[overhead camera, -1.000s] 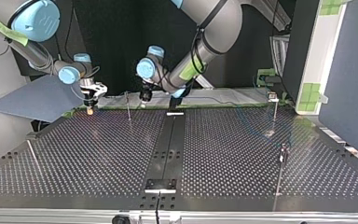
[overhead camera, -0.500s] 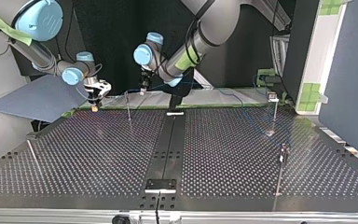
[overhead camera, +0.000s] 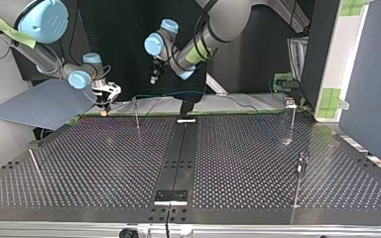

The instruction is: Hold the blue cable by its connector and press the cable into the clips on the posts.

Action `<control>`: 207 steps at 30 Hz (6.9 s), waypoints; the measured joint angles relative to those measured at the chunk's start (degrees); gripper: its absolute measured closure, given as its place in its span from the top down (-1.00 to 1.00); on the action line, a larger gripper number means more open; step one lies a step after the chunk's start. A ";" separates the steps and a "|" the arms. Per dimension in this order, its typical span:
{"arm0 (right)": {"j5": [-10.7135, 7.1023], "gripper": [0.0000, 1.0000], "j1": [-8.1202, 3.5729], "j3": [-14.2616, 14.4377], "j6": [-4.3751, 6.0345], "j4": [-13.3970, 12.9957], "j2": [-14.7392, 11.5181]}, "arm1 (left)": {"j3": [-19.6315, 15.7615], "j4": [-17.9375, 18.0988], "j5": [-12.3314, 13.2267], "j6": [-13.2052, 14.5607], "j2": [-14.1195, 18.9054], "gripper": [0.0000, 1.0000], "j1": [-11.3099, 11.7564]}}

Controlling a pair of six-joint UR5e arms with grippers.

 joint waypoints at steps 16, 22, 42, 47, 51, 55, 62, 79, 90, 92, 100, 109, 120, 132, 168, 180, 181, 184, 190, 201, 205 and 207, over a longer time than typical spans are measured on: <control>0.78 -1.00 -1.36 6.27 -3.02 -0.12 -3.98 | 1.24 -1.86 -1.23 -1.29 1.81 0.41 -0.62; 1.37 -1.00 -1.55 7.51 -2.47 -0.94 -4.34 | 4.07 -2.86 -2.02 -1.36 1.78 0.41 -0.83; 1.54 -1.00 -1.30 7.53 3.22 -5.73 -2.70 | 8.42 1.12 0.40 -6.02 -0.92 0.41 0.33; 1.54 -1.00 -1.28 7.50 3.27 -5.94 -2.54 | 8.66 1.65 1.80 -7.13 -1.24 0.55 0.87; 1.54 -1.00 -1.25 7.48 3.28 -5.98 -2.51 | 8.67 1.84 2.80 -7.58 -1.24 0.73 1.19; 1.54 -1.00 -1.23 7.46 3.29 -6.00 -2.49 | 8.68 1.83 4.42 -7.80 -1.24 0.78 1.30; 1.54 -1.00 -1.22 7.39 3.29 -6.00 -2.50 | 8.70 1.92 5.26 -7.90 -1.27 0.84 1.31; 1.53 -1.00 -1.12 7.19 3.25 -6.00 -2.50 | 8.69 5.41 5.83 -9.24 -1.32 0.84 1.30; 1.54 -1.00 -1.05 7.03 3.29 -6.09 -2.51 | 8.69 5.38 5.55 -9.36 -1.34 0.84 0.94; 1.53 -1.00 -1.05 7.02 3.30 -6.08 -2.51 | 8.69 5.32 5.39 -9.44 -1.36 0.84 0.92; 1.51 -1.00 -1.05 7.01 3.22 -5.96 -2.51 | 8.69 4.22 4.98 -9.59 -1.34 0.84 0.96; 1.52 -1.00 -1.05 7.01 3.24 -6.00 -2.50 | 8.69 0.35 3.48 -6.33 -1.33 0.84 1.10; 1.54 -1.00 -1.05 7.01 3.29 -6.09 -2.50 | 8.69 -0.38 3.09 -4.95 -1.33 0.84 1.21; 1.74 -1.00 -1.22 6.94 3.01 -5.76 -2.51 | 8.69 -1.37 2.56 -4.69 -1.29 0.84 1.41; 4.31 -1.00 -0.82 20.94 1.53 -14.71 -6.16 | -2.57 -12.66 -2.07 -2.19 10.46 0.80 -0.25; 4.43 -1.00 -0.45 24.22 3.95 -19.24 -6.12 | -0.21 -17.09 -2.51 -4.01 10.62 0.94 -0.99; 4.33 -1.00 -0.44 24.25 4.07 -19.38 -6.12 | 0.19 -17.54 -2.53 -4.41 10.62 0.94 -0.99; 3.95 -1.00 -0.39 24.26 4.20 -19.60 -6.12 | 1.67 -19.01 -2.60 -5.71 10.63 0.94 -0.99; 3.21 -1.00 -0.29 24.24 4.30 -19.82 -6.13 | 4.52 -21.89 -1.83 -8.28 10.61 0.94 -0.55; 2.40 -1.00 0.16 24.24 4.48 -19.97 -6.12 | 9.91 -27.27 -0.29 -12.42 10.48 0.94 1.03; 2.33 -1.00 0.28 24.23 4.51 -20.03 -6.12 | 11.72 -29.09 0.46 -12.94 9.69 0.94 2.06; 2.32 -1.00 0.35 24.23 4.53 -20.04 -6.12 | 12.81 -30.19 1.27 -12.75 8.80 0.94 2.53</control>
